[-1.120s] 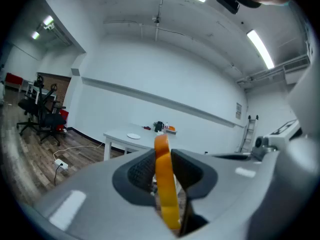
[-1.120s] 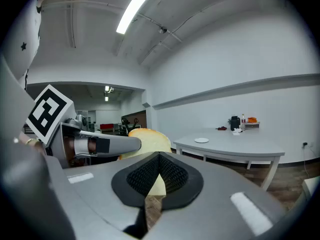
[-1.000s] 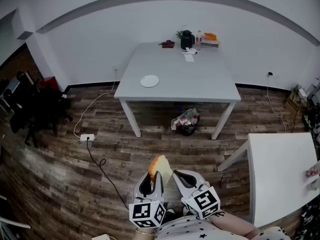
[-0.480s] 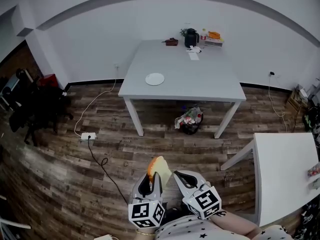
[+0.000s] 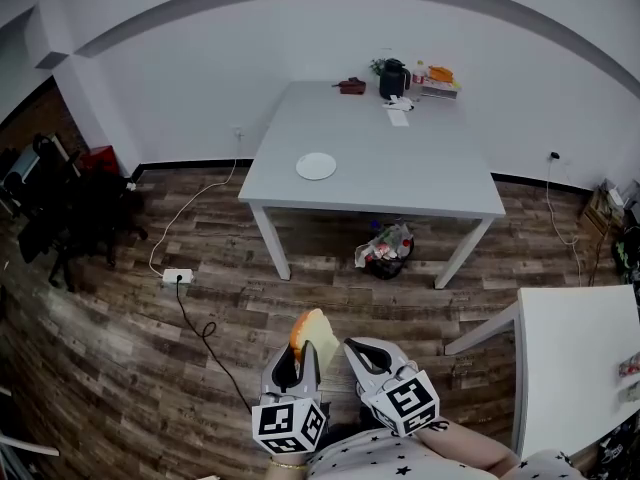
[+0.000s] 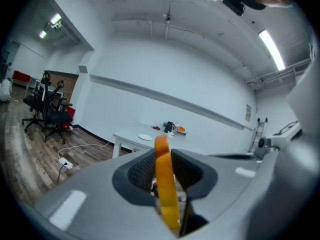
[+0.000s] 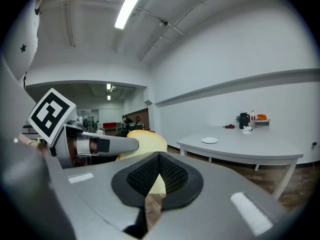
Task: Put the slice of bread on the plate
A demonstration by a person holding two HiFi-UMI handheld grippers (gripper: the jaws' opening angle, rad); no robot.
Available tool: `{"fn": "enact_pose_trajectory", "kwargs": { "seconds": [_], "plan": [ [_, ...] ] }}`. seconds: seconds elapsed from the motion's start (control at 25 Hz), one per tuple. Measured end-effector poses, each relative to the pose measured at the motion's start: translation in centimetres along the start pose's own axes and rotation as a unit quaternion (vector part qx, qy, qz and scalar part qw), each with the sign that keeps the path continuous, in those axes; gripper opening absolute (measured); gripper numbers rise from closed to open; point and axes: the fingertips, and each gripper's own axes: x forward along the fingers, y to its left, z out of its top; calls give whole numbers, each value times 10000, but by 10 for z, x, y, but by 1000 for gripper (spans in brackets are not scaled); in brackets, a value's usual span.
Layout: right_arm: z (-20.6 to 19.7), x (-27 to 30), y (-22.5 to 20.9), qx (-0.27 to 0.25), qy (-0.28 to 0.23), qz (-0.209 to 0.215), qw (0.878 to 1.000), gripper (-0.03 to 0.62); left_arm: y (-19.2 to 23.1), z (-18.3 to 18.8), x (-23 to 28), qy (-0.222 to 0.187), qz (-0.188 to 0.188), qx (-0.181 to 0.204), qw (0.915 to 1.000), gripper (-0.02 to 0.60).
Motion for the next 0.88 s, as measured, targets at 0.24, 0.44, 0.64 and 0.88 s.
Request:
{"fn": "enact_pose_trajectory", "kwargs": {
  "seconds": [0.24,0.44,0.64,0.88],
  "plan": [
    [26,45,-55,-67,-147,95,9998,-2,2,18,65,-16,51,-16,10000,98],
    [45,77,-103,-57,-191,89,9998,-2,3,38,118,-67,103,-53,9999,98],
    [55,104,-146,-65,-153,102,9998,-2,2,53,168,-103,149,-112,9998,97],
    [64,138,-197,-108,-143,168,9997,-2,-1,65,226,-136,188,-130,9996,97]
  ]
}}
